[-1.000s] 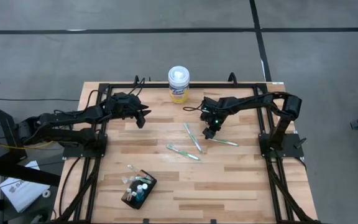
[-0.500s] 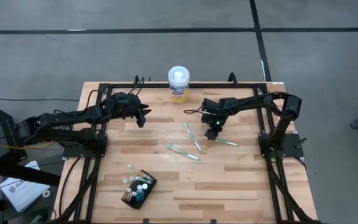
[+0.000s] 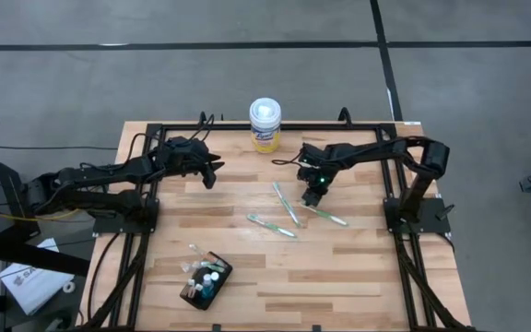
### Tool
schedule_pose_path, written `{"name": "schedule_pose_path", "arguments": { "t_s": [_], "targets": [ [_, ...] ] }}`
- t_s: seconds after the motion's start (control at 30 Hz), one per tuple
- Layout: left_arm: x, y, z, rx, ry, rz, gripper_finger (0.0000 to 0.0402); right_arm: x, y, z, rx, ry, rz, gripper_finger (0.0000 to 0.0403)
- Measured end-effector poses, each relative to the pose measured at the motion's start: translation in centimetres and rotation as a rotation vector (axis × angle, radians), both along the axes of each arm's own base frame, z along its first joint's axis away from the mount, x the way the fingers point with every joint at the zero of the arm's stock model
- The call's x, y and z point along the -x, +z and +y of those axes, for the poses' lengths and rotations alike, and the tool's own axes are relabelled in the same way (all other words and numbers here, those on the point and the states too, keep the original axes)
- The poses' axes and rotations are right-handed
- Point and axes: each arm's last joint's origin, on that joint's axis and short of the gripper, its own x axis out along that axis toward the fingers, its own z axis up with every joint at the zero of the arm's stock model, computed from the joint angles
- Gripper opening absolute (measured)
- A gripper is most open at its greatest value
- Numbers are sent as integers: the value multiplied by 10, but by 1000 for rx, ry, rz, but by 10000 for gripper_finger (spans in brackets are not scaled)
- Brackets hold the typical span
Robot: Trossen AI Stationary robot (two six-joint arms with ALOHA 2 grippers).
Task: Pick & Place toothbrushing station
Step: Put the green toothbrush into the black wire organizer bin
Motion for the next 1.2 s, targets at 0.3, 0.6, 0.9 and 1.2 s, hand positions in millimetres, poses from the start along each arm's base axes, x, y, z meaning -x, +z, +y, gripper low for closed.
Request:
{"name": "schedule_pose_path", "arguments": {
  "t_s": [0.3,0.6,0.9,1.2],
  "targets": [
    [-1,2,1,-12,2,-20,123,-3,58,-11,54,-95,-183,0],
    [-2,6,2,-46,19,-52,123,-3,164,13,221,-409,-695,0],
    [-3,8,2,-62,14,-64,123,-28,191,98,312,-643,-990,0],
    [-5,8,0,-27,-93,-95,123,-95,167,165,496,-723,-1089,0]
  ]
}}
